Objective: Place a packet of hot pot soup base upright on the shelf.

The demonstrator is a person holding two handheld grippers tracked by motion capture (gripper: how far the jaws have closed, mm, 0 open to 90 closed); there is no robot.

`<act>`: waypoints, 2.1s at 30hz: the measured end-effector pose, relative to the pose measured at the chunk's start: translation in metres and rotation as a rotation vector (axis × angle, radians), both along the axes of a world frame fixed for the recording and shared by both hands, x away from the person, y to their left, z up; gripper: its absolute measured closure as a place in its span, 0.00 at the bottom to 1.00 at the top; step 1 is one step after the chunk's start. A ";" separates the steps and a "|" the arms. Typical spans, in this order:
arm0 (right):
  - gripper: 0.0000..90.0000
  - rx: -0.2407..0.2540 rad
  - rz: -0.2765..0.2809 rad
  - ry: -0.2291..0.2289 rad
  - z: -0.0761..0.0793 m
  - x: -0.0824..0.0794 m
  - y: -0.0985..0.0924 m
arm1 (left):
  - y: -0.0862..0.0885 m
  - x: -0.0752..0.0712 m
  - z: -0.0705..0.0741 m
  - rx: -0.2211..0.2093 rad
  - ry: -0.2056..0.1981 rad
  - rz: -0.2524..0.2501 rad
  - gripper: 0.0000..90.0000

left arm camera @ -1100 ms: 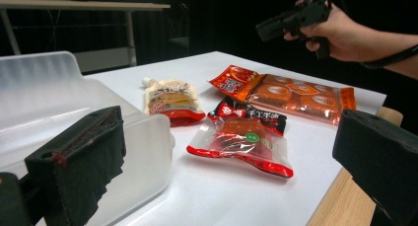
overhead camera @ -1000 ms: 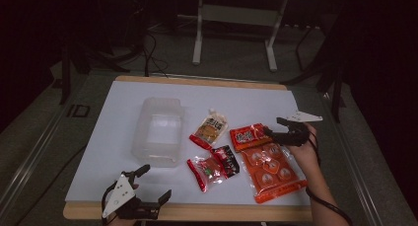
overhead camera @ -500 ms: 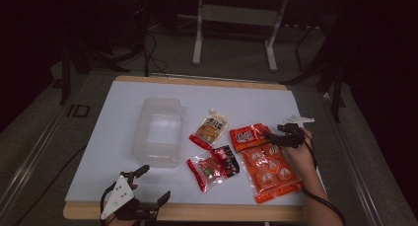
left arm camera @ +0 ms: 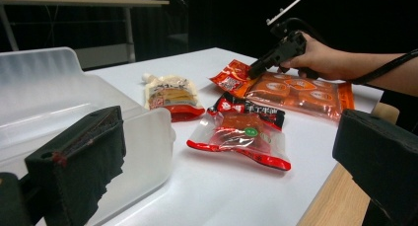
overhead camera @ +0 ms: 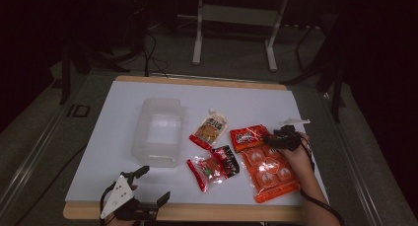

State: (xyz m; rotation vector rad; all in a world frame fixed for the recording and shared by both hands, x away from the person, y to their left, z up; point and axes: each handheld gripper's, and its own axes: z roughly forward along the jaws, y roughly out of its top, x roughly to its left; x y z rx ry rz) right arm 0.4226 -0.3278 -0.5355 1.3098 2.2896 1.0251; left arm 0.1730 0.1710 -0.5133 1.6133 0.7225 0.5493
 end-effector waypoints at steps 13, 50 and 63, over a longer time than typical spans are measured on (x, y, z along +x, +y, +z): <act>0.71 -0.050 0.024 -0.018 0.004 -0.006 0.007 | -0.001 0.000 0.000 0.007 0.003 -0.001 0.00; 0.98 0.032 0.010 -0.150 0.080 -0.054 -0.016 | -0.006 0.002 0.000 0.018 0.011 -0.003 0.00; 0.98 0.052 0.038 -0.278 0.115 -0.095 -0.017 | -0.024 0.004 0.010 0.010 0.013 -0.043 0.00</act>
